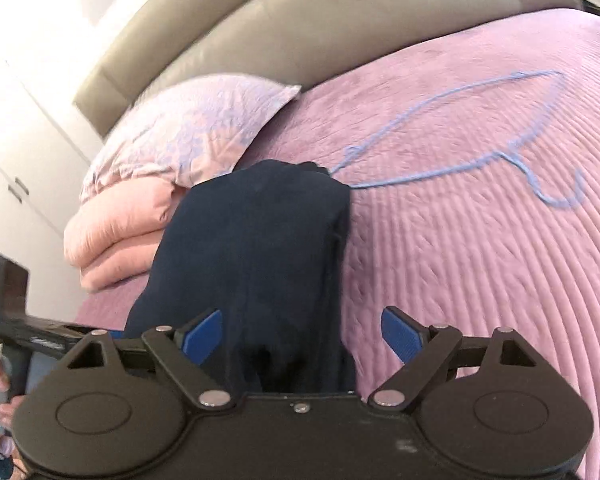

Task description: Fold large clothes

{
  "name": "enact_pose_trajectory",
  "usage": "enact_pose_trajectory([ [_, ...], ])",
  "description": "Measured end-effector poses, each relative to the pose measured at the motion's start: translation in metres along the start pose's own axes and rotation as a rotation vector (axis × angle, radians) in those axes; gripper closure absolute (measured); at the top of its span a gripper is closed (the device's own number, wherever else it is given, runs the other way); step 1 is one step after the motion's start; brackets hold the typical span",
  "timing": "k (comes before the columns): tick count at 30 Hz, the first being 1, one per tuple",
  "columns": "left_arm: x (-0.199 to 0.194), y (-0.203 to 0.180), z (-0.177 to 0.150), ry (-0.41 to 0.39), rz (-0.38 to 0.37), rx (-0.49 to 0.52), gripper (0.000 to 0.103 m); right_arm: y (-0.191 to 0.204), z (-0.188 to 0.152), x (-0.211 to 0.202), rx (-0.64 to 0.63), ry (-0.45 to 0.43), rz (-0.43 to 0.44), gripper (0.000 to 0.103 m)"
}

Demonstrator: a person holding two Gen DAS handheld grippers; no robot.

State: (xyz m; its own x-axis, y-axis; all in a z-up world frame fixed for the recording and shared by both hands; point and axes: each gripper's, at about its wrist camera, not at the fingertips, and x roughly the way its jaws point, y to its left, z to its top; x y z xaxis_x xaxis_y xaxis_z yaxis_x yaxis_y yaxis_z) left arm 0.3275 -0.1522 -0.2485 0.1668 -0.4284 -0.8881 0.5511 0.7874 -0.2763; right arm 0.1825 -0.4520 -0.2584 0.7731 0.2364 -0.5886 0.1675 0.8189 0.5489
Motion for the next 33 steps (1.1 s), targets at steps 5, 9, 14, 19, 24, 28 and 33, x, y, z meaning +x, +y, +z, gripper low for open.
enact_pose_trajectory([
  [5, 0.018, 0.013, 0.017, 0.041, -0.102, -0.034, 0.000, 0.000, 0.022, 0.065, 0.030, 0.142, 0.064, 0.001],
  [9, 0.022, 0.032, 0.019, 0.034, -0.177, -0.040, 0.000, -0.014, 0.017, 0.110, 0.100, 0.229, 0.090, 0.000],
  [14, 0.031, 0.064, 0.021, 0.010, -0.307, -0.100, 0.000, -0.031, 0.017, 0.128, 0.229, 0.184, 0.227, 0.000],
  [19, 0.051, 0.068, 0.024, -0.028, -0.339, -0.157, 0.013, -0.016, 0.019, 0.136, 0.310, 0.186, 0.184, 0.027],
  [24, 0.007, 0.049, 0.022, -0.079, -0.358, -0.068, 0.024, 0.001, 0.020, 0.096, 0.401, 0.113, 0.226, 0.054],
  [28, -0.056, 0.048, 0.016, -0.140, -0.360, -0.044, 0.024, 0.048, 0.026, 0.062, 0.371, 0.084, 0.283, 0.054],
  [33, -0.148, 0.061, -0.020, -0.216, -0.350, -0.023, 0.020, 0.118, 0.015, 0.015, 0.335, 0.064, 0.368, 0.055],
])
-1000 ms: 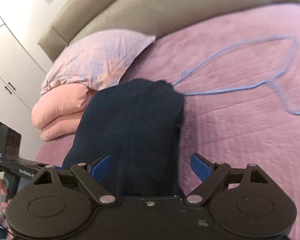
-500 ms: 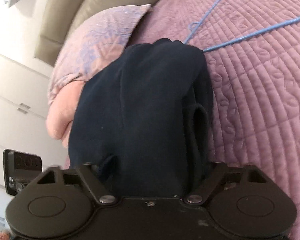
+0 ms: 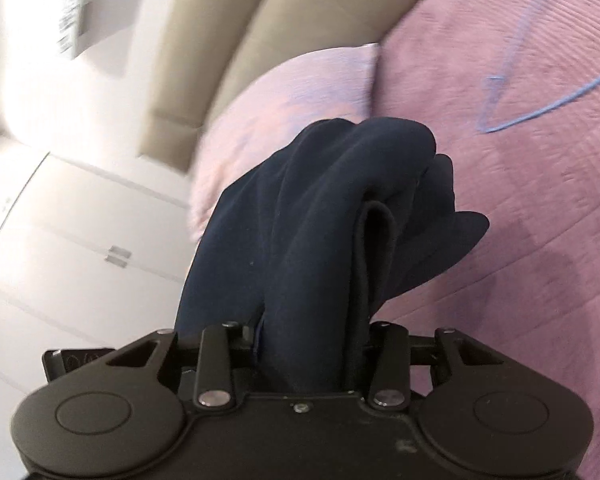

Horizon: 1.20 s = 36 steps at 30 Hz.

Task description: Fold large clothes

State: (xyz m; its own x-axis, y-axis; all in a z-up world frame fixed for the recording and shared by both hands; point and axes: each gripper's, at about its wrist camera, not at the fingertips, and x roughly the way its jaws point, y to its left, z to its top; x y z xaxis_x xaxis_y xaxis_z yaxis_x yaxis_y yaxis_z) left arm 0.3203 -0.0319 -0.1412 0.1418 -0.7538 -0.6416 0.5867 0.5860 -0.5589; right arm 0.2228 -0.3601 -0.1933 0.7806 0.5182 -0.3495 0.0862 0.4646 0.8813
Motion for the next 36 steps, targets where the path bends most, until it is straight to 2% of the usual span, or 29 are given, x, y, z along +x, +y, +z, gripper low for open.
enact_pose_trajectory([
  [4, -0.049, 0.003, -0.042, -0.017, 0.018, 0.012, 0.016, 0.041, -0.046, 0.000, -0.053, 0.024, -0.002, 0.055],
  [8, -0.061, 0.021, -0.098, -0.009, 0.031, -0.033, 0.014, 0.045, -0.093, 0.008, -0.091, 0.055, -0.052, 0.055],
  [9, -0.057, 0.029, -0.111, 0.007, 0.053, -0.051, 0.014, 0.038, -0.103, 0.012, -0.103, 0.070, -0.079, 0.055],
  [11, -0.044, 0.048, -0.141, 0.077, 0.131, -0.082, 0.013, 0.016, -0.125, 0.029, -0.141, 0.126, -0.178, 0.046],
  [13, -0.029, 0.058, -0.169, 0.164, 0.283, -0.021, 0.011, -0.015, -0.145, 0.052, -0.197, 0.202, -0.403, 0.040],
  [14, -0.025, 0.060, -0.183, 0.167, 0.329, 0.034, 0.000, -0.032, -0.150, 0.060, -0.200, 0.232, -0.443, 0.026],
  [15, -0.031, 0.060, -0.192, 0.119, 0.305, 0.032, 0.000, -0.040, -0.150, 0.053, -0.158, 0.183, -0.386, 0.025],
  [16, -0.035, 0.060, -0.191, 0.132, 0.285, 0.005, 0.000, -0.041, -0.147, 0.049, -0.118, 0.176, -0.375, 0.025],
  [17, -0.036, 0.058, -0.185, 0.157, 0.304, -0.005, 0.000, -0.034, -0.144, 0.045, -0.140, 0.173, -0.414, 0.025],
  [18, -0.040, 0.053, -0.184, 0.171, 0.332, 0.014, 0.000, -0.021, -0.142, 0.041, -0.220, 0.166, -0.480, 0.023],
  [20, -0.050, 0.029, -0.179, 0.177, 0.408, 0.142, 0.003, 0.008, -0.140, 0.036, -0.352, 0.162, -0.583, 0.019],
  [21, -0.055, 0.014, -0.178, 0.167, 0.439, 0.219, 0.004, 0.020, -0.140, 0.034, -0.395, 0.158, -0.600, 0.020],
  [23, -0.066, -0.010, -0.174, 0.120, 0.436, 0.338, 0.004, 0.052, -0.153, 0.027, -0.552, 0.159, -0.599, 0.020],
  [25, -0.072, -0.019, -0.164, 0.061, 0.432, 0.377, 0.002, 0.081, -0.176, 0.022, -0.711, 0.178, -0.537, 0.019],
  [28, -0.065, -0.013, -0.133, 0.014, 0.433, 0.325, 0.002, 0.095, -0.207, 0.039, -0.866, 0.343, -0.402, 0.020],
  [29, -0.056, -0.003, -0.119, 0.016, 0.427, 0.269, 0.002, 0.090, -0.217, 0.050, -0.882, 0.414, -0.396, 0.020],
  [31, -0.034, 0.022, -0.098, 0.040, 0.391, 0.169, 0.003, 0.066, -0.232, 0.068, -0.896, 0.518, -0.446, 0.020],
  [33, -0.011, 0.039, -0.084, 0.061, 0.385, 0.114, 0.003, 0.047, -0.230, 0.065, -0.847, 0.490, -0.399, 0.019],
  [34, 0.005, 0.051, -0.081, 0.075, 0.411, 0.094, 0.004, 0.040, -0.226, 0.061, -0.811, 0.482, -0.370, 0.019],
  [35, 0.020, 0.063, -0.077, 0.095, 0.471, 0.077, 0.001, 0.036, -0.222, 0.057, -0.788, 0.481, -0.366, 0.019],
  [36, 0.032, 0.074, -0.077, 0.116, 0.496, 0.058, 0.000, 0.035, -0.221, 0.056, -0.792, 0.485, -0.378, 0.019],
])
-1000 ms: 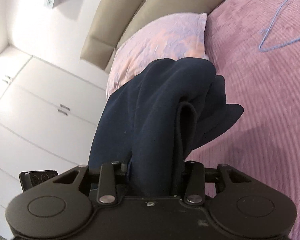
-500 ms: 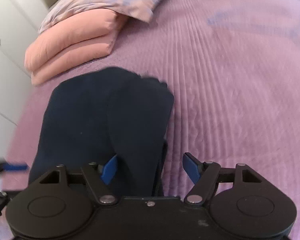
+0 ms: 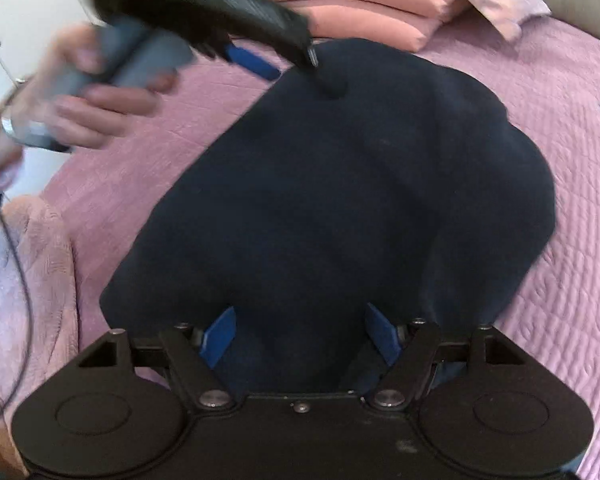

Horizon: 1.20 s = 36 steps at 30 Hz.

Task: Fold large clothes
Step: 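Lay the folded hoodie down and open both tools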

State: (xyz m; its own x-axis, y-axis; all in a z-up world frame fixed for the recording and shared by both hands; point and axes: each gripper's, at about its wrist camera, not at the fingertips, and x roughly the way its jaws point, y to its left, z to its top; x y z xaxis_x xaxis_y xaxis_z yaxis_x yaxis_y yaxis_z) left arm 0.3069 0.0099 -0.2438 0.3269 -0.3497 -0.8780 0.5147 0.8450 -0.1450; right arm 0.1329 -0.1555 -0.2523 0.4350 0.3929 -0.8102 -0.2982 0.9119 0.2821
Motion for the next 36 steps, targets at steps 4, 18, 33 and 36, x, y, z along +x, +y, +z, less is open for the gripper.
enact_pose_trajectory([
  [4, 0.019, 0.027, -0.004, 0.031, -0.118, -0.144, 0.000, 0.013, 0.009, -0.005, -0.179, 0.156, -0.087, 0.020],
  [18, 0.004, 0.068, 0.000, -0.128, -0.005, -0.156, 0.000, -0.134, 0.099, 0.036, 0.201, -0.076, -0.103, 0.000],
  [33, -0.130, 0.005, -0.066, -0.040, 0.241, 0.006, 0.002, -0.059, 0.064, -0.074, 0.329, -0.139, -0.436, 0.001],
  [36, -0.155, -0.012, -0.097, -0.031, 0.284, 0.029, 0.001, -0.020, 0.038, -0.099, 0.321, -0.174, -0.345, 0.001],
])
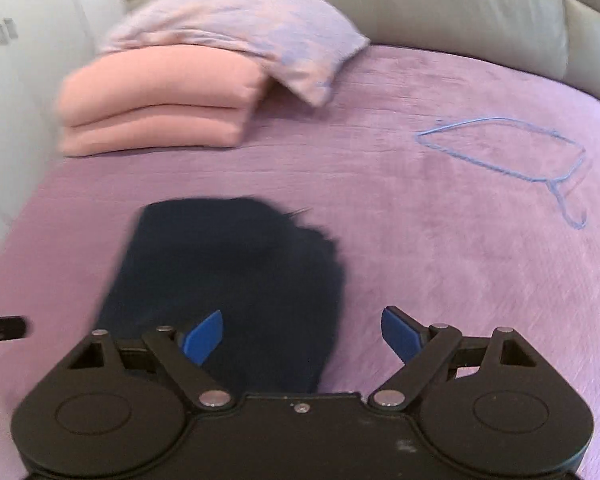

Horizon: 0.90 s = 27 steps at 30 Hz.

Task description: Fold large clothes

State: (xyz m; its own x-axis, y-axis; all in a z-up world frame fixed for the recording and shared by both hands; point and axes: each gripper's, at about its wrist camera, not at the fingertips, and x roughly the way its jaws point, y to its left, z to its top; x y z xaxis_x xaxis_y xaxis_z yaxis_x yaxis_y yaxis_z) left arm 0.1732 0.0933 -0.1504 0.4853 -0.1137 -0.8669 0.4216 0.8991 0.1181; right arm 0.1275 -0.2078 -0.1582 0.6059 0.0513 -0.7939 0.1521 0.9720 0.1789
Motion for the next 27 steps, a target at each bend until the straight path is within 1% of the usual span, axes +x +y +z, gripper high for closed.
enact_pose_trajectory([
  [2, -0.012, -0.006, -0.020, 0.011, -0.002, 0.012, 0.001, 0.015, -0.021, -0.015, -0.021, -0.007, 0.029, 0.001],
  [4, -0.020, -0.012, -0.037, 0.025, -0.012, 0.013, 0.001, 0.028, -0.046, -0.034, -0.045, -0.004, 0.035, 0.001],
  [6, -0.025, -0.015, -0.052, 0.044, -0.026, 0.000, 0.001, 0.037, -0.068, -0.045, -0.056, 0.002, 0.036, 0.001],
  [10, -0.030, -0.020, -0.077, 0.075, -0.038, -0.018, 0.001, 0.042, -0.103, -0.049, -0.037, 0.033, 0.003, 0.001],
  [12, -0.030, -0.022, -0.087, 0.097, -0.045, -0.031, 0.001, 0.041, -0.115, -0.051, -0.008, 0.042, 0.006, 0.001],
  [14, -0.028, -0.023, -0.095, 0.110, -0.063, -0.042, 0.001, 0.040, -0.123, -0.049, 0.017, 0.059, 0.014, 0.001],
  [15, -0.026, -0.023, -0.098, 0.114, -0.072, -0.047, 0.001, 0.040, -0.126, -0.048, 0.019, 0.065, 0.001, 0.001],
  [18, -0.018, -0.020, -0.107, 0.126, -0.094, -0.064, 0.001, 0.047, -0.137, -0.043, -0.018, 0.103, -0.025, 0.001],
  [21, -0.014, -0.018, -0.113, 0.124, -0.098, -0.071, 0.001, 0.049, -0.142, -0.035, -0.040, 0.140, -0.019, 0.001],
  [24, -0.013, -0.015, -0.117, 0.133, -0.093, -0.076, 0.001, 0.049, -0.143, -0.029, -0.031, 0.155, -0.033, 0.001],
  [27, -0.013, -0.013, -0.119, 0.136, -0.094, -0.076, 0.001, 0.054, -0.145, -0.026, -0.053, 0.165, -0.053, 0.001],
])
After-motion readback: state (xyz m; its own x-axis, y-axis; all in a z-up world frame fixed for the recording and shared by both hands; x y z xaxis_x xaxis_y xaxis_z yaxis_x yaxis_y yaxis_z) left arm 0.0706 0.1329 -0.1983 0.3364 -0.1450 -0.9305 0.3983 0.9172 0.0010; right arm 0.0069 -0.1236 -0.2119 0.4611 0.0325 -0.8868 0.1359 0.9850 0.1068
